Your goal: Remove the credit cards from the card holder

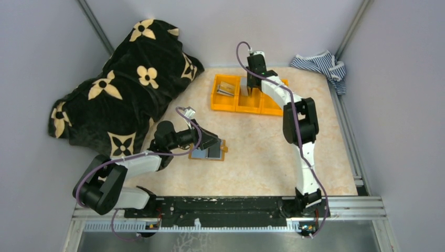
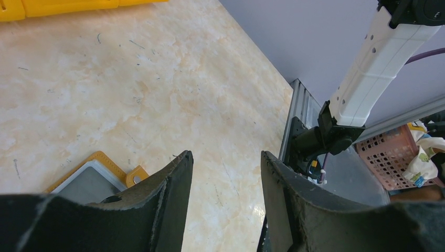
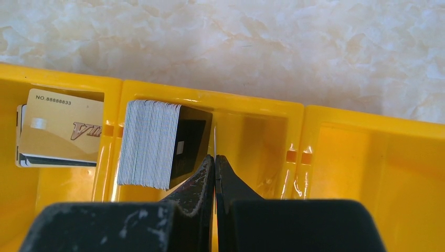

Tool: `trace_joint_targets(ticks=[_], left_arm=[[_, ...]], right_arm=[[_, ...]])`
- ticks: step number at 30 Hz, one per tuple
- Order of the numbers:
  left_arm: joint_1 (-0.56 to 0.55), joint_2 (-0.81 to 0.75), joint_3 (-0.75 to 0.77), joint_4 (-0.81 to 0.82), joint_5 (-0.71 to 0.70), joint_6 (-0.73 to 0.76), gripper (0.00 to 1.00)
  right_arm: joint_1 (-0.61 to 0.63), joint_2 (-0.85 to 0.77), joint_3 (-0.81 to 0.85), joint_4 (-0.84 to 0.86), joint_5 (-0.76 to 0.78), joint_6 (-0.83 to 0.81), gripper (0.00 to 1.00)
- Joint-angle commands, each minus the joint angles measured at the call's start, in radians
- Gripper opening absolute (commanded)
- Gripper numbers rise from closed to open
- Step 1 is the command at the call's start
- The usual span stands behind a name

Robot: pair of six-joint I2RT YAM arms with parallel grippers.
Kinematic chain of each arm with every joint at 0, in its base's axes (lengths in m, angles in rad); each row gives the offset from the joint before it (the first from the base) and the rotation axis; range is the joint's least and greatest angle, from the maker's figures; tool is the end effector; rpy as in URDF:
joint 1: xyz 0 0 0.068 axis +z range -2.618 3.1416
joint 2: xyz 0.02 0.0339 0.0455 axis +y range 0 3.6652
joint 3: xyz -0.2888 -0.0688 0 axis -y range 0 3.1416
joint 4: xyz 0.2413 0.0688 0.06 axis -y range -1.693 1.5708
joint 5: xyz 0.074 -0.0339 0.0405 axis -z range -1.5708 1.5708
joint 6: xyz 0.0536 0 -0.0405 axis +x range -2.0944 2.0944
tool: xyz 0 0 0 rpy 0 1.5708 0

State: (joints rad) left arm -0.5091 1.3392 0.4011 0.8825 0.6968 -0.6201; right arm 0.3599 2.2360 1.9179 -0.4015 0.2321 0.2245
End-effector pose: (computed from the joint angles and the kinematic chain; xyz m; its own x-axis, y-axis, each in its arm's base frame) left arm 0.2100 -0.1566 0.2291 -0.5818 -0.1856 -0.7918 0.7313 0.3065 -0.6092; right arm 0.5108 0.1790 0.2391 -0.6416 -0.0100 -0.7669 -0.0390 0.9990 0.0196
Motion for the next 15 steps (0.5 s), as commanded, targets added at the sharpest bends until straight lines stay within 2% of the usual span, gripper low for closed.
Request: trace_joint_targets(ticks=[1,15], left_arm=[[-0.004,-0.006,-0.004,0.02,0.016,0.011,0.57],[-0.004,0.002,-0.009,0.032,0.029,0.008,0.56]], right_arm=[[0.011,0.02,0.059,0.045,0.036,0.004,0.0],[0.039,-0.012,0.005,0.104,0.128,0.002,0.0]])
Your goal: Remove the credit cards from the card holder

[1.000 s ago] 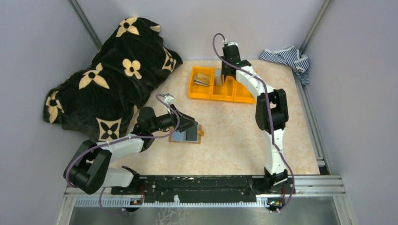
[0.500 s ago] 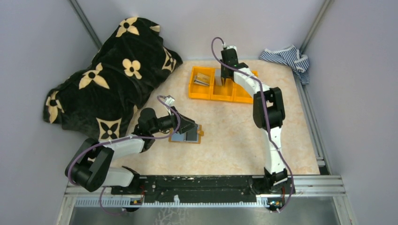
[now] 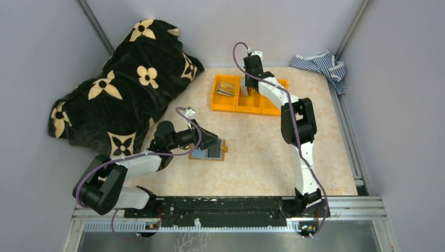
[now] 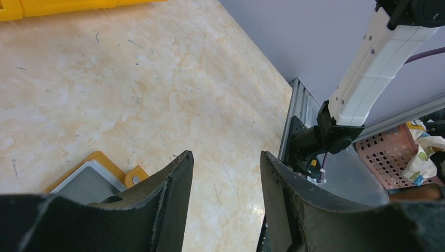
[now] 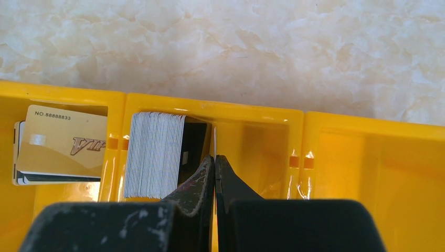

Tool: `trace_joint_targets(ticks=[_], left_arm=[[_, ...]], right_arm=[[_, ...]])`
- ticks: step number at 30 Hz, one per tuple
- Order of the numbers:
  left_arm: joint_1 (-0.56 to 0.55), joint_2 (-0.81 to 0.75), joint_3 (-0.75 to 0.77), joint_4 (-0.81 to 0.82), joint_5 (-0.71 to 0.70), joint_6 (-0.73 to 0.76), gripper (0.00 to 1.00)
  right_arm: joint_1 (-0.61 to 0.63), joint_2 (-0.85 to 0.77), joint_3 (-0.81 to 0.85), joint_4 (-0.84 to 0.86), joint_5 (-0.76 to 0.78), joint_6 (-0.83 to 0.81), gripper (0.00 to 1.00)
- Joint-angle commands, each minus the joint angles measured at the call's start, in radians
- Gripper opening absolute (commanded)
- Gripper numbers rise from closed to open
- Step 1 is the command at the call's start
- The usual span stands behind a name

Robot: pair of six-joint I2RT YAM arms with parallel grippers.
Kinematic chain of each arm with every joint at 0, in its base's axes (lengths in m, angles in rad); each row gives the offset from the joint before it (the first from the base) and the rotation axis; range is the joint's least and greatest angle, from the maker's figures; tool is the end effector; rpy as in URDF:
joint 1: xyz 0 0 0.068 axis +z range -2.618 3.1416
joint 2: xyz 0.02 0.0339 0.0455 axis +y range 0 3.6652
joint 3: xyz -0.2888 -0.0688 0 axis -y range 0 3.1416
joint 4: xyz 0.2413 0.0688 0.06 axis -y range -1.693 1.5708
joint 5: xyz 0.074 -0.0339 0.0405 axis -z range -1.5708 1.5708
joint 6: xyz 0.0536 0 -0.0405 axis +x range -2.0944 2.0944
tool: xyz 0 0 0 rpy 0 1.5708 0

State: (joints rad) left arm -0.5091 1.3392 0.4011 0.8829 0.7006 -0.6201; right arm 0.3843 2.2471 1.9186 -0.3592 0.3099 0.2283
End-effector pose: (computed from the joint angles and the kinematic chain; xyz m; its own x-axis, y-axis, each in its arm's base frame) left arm 0.2098 -0.1567 0.2291 -0.5823 -0.1837 -0.7919 0.7326 0.3035 -0.6092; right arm 0.5115 0.1892 0.2383 -0.6046 -0.0120 -0.7965 -0.0018 0.9999 -0.0137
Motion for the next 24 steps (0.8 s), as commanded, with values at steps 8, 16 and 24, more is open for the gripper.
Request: trace_joint_targets(ticks=[8,16,24], left_arm=[[-0.005,-0.003,-0.016,0.034,0.029,0.006,0.56],[-0.004,0.001,-0.015,0.032,0.033,0.009,0.56],[-0.005,0.018,-0.015,0.05,0.044,0.003,0.55]], right_arm=[[0.022,0.007,0.02,0.074,0.085,0.002,0.0],[0.028,0.035,0.037,0.072,0.092,-0.001,0.0],[0.049,0.046,0.042,0.076,0.094,-0.011,0.0]])
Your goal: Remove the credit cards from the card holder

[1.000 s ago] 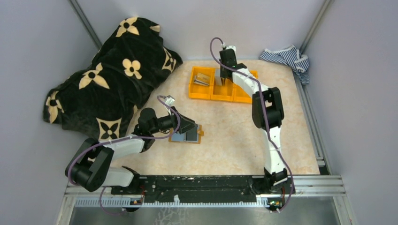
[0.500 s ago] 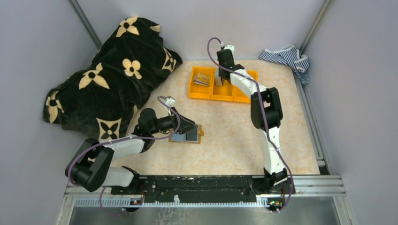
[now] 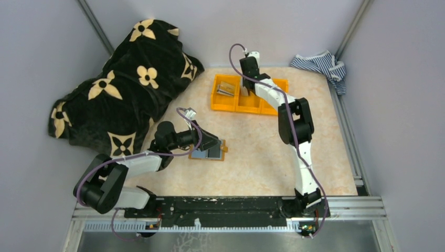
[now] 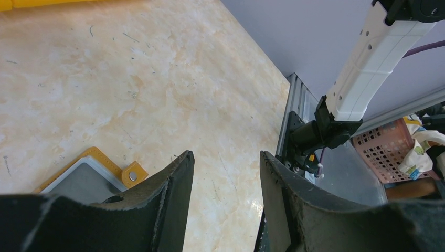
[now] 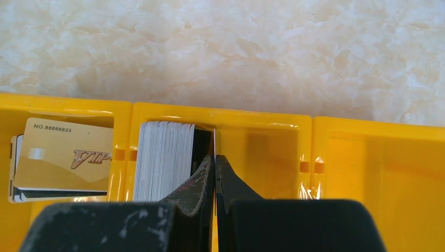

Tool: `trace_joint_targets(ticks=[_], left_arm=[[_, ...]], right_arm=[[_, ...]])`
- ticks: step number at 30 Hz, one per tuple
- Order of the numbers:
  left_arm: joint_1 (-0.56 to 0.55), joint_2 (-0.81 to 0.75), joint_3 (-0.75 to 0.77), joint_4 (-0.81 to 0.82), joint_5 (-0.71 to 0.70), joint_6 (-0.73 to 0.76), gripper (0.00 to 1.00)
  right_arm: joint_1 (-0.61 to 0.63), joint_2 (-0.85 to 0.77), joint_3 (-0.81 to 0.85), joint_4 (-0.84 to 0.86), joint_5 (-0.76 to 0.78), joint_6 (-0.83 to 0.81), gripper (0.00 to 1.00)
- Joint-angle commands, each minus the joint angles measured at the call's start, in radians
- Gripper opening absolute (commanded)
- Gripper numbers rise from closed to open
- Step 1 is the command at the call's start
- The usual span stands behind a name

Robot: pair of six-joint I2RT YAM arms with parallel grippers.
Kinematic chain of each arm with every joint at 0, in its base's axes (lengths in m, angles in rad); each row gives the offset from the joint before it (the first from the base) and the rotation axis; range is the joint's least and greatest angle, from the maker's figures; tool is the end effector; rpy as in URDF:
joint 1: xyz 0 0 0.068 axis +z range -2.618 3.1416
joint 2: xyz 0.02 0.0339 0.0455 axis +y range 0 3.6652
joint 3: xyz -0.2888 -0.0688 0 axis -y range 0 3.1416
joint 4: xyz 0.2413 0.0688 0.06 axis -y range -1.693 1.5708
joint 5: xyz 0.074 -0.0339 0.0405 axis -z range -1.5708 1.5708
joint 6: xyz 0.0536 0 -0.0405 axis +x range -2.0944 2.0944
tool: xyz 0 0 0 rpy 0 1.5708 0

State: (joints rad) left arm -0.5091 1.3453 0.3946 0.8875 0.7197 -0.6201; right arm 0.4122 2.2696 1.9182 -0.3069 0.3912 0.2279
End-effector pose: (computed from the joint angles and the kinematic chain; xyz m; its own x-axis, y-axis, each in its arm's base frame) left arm 0.2085 -0.1569 0.2263 -0.5917 -0.1702 -0.7880 0.7337 0.2913 -0.6138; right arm 0.5128 0.2019 0.2323 -0.5673 -0.0201 -0.8233 0.0351 0.9982 -0.0485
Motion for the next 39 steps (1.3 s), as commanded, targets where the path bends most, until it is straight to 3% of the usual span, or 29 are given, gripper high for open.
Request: trace_joint_targets(ticks=[1,5,9,16,39], left_arm=[[-0.004,0.013,-0.009,0.048,0.026,0.003,0.55],[-0.004,0.003,-0.017,0.045,0.01,0.004,0.56],[-0.004,0.001,-0.018,0.036,0.012,0.007,0.56],[-0.005,0.009,-0.021,0.043,0.021,0.005,0.56],[-0.006,0.033,-0.025,0.079,0.04,-0.009,0.54]], right_arm=[[0.023,0.027,0.043,0.025,0.014,-0.013,0.0],[0.029,0.025,0.045,0.025,0.011,-0.007,0.01],[0.033,0.013,0.039,0.034,0.011,-0.007,0.11],[0.034,-0.012,0.022,0.051,-0.004,-0.01,0.16],[0.052,-0.075,0.017,0.06,-0.016,-0.025,0.17]])
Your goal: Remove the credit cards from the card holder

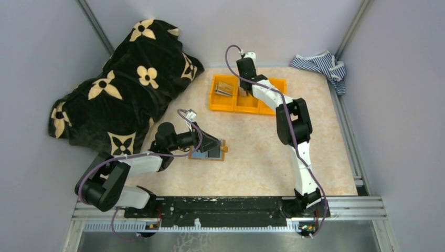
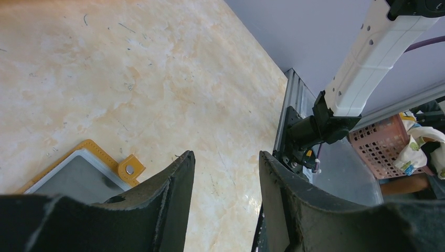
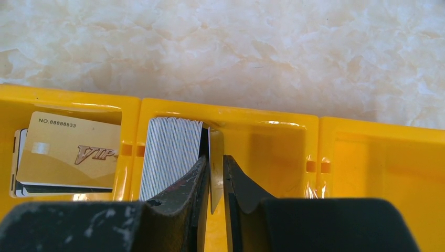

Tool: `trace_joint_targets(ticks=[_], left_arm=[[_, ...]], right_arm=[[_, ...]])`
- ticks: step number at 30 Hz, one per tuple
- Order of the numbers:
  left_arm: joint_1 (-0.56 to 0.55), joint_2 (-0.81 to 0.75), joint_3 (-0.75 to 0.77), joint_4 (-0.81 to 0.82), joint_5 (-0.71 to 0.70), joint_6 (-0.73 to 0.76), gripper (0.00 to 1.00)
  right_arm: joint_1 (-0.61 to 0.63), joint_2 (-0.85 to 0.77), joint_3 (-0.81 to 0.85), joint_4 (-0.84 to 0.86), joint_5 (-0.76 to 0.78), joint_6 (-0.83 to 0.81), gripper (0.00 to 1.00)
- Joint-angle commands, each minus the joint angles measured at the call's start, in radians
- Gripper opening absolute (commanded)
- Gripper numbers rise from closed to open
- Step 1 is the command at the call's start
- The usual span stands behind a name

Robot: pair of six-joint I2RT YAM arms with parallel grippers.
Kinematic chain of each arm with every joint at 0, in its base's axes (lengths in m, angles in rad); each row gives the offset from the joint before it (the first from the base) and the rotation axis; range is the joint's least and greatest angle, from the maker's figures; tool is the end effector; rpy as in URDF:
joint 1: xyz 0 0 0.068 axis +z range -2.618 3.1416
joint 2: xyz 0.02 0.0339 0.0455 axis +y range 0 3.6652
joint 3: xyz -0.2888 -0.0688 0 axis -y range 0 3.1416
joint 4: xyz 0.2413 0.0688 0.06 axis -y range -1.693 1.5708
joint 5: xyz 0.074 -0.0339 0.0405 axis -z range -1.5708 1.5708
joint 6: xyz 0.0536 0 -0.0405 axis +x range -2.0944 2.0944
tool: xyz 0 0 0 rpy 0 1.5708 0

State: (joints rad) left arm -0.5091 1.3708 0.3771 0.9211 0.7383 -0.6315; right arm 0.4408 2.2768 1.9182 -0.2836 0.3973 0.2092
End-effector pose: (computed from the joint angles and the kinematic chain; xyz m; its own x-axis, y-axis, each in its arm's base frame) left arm 0.2076 -0.1572 0.2188 -0.6100 -0.1596 -0.7762 0.7267 0.2781 -0.6282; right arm 0.5092 0.2173 0.2308 -0.5534 -0.0493 -0.8314 0.0018 0.9982 -0.0604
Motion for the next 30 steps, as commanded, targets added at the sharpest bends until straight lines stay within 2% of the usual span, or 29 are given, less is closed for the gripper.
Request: trace_joint_targets(ticks=[1,21,24,27,30], left_arm=[[-0.006,0.008,-0.007,0.047,0.022,0.0,0.54],[-0.007,0.021,-0.012,0.075,0.03,-0.01,0.54],[-0.007,0.021,-0.012,0.078,0.026,-0.01,0.54],[-0.007,0.018,-0.012,0.055,-0.005,-0.011,0.54],[-0.006,0.005,0.011,-0.082,-0.115,-0.014,0.58]], right_arm=[[0.024,-0.085,0.019,0.037,-0.02,-0.007,0.17],[0.041,-0.168,0.013,0.036,-0.009,-0.025,0.17],[0.041,-0.245,-0.07,0.079,0.003,-0.027,0.17],[0.041,-0.373,-0.234,0.167,0.004,-0.032,0.16],[0.042,-0.539,-0.43,0.242,0.018,-0.001,0.18]])
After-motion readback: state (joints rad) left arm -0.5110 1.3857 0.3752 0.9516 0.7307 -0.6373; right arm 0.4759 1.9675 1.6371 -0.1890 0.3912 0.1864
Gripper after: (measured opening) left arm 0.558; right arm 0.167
